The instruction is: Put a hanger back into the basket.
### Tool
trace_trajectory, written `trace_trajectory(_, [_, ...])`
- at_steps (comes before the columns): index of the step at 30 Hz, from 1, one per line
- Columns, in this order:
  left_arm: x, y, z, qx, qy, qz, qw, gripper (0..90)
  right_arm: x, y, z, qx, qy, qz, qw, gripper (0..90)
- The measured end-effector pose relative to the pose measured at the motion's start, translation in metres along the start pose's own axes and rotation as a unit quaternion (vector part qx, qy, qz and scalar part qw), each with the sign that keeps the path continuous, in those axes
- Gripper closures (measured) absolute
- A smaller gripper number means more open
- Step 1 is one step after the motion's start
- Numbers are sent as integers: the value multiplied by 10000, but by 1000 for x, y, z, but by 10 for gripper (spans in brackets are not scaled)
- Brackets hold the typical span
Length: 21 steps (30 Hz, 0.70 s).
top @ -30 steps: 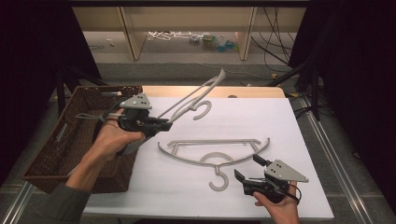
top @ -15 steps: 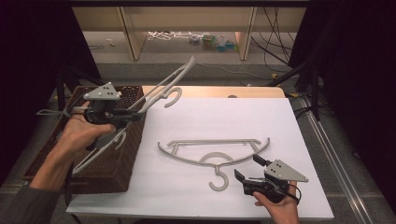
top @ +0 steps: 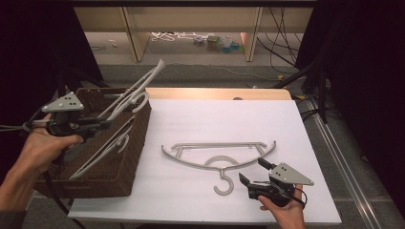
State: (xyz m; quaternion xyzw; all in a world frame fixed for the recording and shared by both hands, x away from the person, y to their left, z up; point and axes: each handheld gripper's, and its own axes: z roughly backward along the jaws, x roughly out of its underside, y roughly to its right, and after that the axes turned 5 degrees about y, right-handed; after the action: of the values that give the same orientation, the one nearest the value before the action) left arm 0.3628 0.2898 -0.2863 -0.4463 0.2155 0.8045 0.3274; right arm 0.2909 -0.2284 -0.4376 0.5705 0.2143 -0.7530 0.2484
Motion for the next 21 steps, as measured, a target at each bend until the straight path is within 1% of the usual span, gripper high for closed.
trace_trajectory(1, [5, -7, 6, -151, -15, -39, 9999, 818, -1, 1, 2, 48, -63, 39, 10000, 177])
trace_trajectory(2, [5, -7, 6, -151, -15, -39, 9999, 818, -1, 1, 2, 48, -63, 39, 10000, 177])
trace_trajectory(3, [10, -11, 10, -266, -39, -24, 9996, 818, 0, 1, 1, 25, -46, 0, 10000, 177])
trace_trajectory(4, [12, -16, 13, -520, -109, -218, 9983, 818, 0, 2, 1, 64, -41, 19, 10000, 177])
trace_trajectory(5, [14, -19, 14, -673, -65, -227, 9975, 818, 0, 2, 1, 73, -33, 13, 10000, 177])
trace_trajectory(9, [19, -21, 17, -711, -73, -230, 9972, 818, 0, 2, 1, 66, -82, 24, 9999, 177])
trace_trajectory(11, [23, -22, 19, -725, -141, -228, 9970, 818, 0, 2, 1, 59, -67, 32, 10000, 177])
trace_trajectory(13, [27, -22, 19, -709, -119, -233, 9971, 818, 0, 2, 1, 83, -42, 18, 10000, 177])
trace_trajectory(14, [28, -23, 20, -703, -135, -274, 9971, 818, 0, 2, 1, 88, -36, 21, 10000, 177])
trace_trajectory(16, [30, -23, 20, -711, -126, -261, 9971, 818, 0, 2, 1, 66, -38, 17, 10000, 177])
trace_trajectory(18, [36, -25, 22, -709, -178, -245, 9970, 818, 0, 2, 1, 76, -33, 19, 10000, 177])
trace_trajectory(21, [40, -27, 23, -726, -221, -245, 9968, 818, 0, 2, 1, 71, -44, 17, 10000, 177])
